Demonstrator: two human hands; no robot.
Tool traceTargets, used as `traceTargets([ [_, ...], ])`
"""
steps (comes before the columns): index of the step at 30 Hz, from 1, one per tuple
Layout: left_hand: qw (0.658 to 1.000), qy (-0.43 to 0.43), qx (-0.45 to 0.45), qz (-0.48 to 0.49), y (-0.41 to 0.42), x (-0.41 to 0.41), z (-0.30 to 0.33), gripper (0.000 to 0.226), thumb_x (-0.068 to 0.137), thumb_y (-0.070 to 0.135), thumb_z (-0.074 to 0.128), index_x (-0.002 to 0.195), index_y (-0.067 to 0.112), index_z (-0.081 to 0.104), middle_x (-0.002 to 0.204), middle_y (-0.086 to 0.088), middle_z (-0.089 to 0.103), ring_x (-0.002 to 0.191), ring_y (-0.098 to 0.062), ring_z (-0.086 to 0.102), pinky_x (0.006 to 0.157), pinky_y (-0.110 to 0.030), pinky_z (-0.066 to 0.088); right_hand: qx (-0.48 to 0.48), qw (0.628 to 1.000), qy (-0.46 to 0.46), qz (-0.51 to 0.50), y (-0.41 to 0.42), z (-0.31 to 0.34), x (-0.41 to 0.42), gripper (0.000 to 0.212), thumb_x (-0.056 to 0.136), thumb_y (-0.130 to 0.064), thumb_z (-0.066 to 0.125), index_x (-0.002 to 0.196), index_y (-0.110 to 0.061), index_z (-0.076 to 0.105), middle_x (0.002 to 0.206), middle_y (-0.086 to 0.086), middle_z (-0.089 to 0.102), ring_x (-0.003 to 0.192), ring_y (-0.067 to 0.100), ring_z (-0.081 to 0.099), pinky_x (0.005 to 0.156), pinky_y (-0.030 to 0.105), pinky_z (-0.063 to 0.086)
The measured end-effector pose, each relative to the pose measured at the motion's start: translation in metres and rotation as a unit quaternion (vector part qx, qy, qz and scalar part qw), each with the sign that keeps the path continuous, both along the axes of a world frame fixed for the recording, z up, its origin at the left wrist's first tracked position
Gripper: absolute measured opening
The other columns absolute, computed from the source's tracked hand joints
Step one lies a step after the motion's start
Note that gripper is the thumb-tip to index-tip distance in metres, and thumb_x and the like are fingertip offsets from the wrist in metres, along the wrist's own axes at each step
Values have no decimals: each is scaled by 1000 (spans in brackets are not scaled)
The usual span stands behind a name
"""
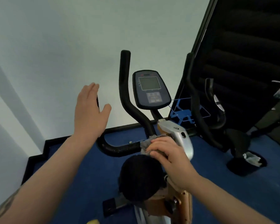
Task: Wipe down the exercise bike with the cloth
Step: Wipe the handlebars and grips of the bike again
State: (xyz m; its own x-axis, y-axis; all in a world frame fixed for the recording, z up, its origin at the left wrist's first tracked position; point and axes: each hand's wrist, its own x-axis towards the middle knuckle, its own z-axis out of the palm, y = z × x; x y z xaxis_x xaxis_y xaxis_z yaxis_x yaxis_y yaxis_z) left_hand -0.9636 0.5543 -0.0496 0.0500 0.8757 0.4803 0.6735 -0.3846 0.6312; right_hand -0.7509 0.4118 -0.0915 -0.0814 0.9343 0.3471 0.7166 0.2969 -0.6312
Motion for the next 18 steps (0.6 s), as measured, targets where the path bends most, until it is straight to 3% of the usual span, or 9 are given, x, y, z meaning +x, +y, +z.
traceTargets([
  [4, 996, -22, -11, -87, -57, 25, -11, 47, 89, 21, 54, 136, 21, 45, 143, 6, 42, 133, -8, 31, 107, -13, 15, -43, 994, 95, -40, -13, 0, -3, 15, 85, -11, 67, 92, -21, 75, 99, -12, 65, 106, -5, 53, 93, 10, 40],
  [7, 990, -27, -61, -124, -91, 34, -21, 38, 89, 26, 54, 127, 26, 52, 128, 12, 51, 121, -3, 42, 101, -20, 28, -114, 955, 268, -60, -15, 10, 2, 19, 86, -8, 66, 89, -23, 77, 92, -6, 72, 90, -3, 63, 75, 10, 48],
  [10, 989, 6, -64, -133, -112, 35, -29, 38, 88, 33, 52, 125, 28, 54, 123, 18, 51, 116, 2, 41, 97, -16, 27, -48, 921, 342, -183, -14, 14, 14, 23, 89, -13, 62, 87, -31, 76, 85, -12, 75, 83, -2, 67, 70, 12, 51],
  [13, 989, 48, -60, -125, -123, 38, -36, 37, 88, 33, 51, 125, 29, 54, 125, 19, 50, 120, 0, 40, 105, -19, 26, 30, 902, 276, -330, -3, 12, 20, 14, 87, -20, 66, 95, -27, 74, 90, -14, 72, 89, -3, 64, 81, 22, 54],
  [16, 990, 52, -66, -113, -126, 39, -39, 35, 90, 30, 50, 124, 27, 55, 123, 16, 51, 119, -3, 42, 108, -26, 30, 24, 930, 76, -359, 16, 6, 2, 13, 88, -27, 64, 97, -29, 73, 98, -12, 65, 96, 8, 58, 74, 28, 49],
  [18, 991, 51, -66, -106, -127, 38, -41, 33, 90, 28, 50, 122, 27, 55, 122, 16, 53, 116, -3, 43, 105, -24, 30, 6, 938, 24, -346, 21, -4, -13, 16, 90, -27, 61, 101, -28, 73, 97, -9, 63, 90, 12, 59, 68, 26, 47],
])
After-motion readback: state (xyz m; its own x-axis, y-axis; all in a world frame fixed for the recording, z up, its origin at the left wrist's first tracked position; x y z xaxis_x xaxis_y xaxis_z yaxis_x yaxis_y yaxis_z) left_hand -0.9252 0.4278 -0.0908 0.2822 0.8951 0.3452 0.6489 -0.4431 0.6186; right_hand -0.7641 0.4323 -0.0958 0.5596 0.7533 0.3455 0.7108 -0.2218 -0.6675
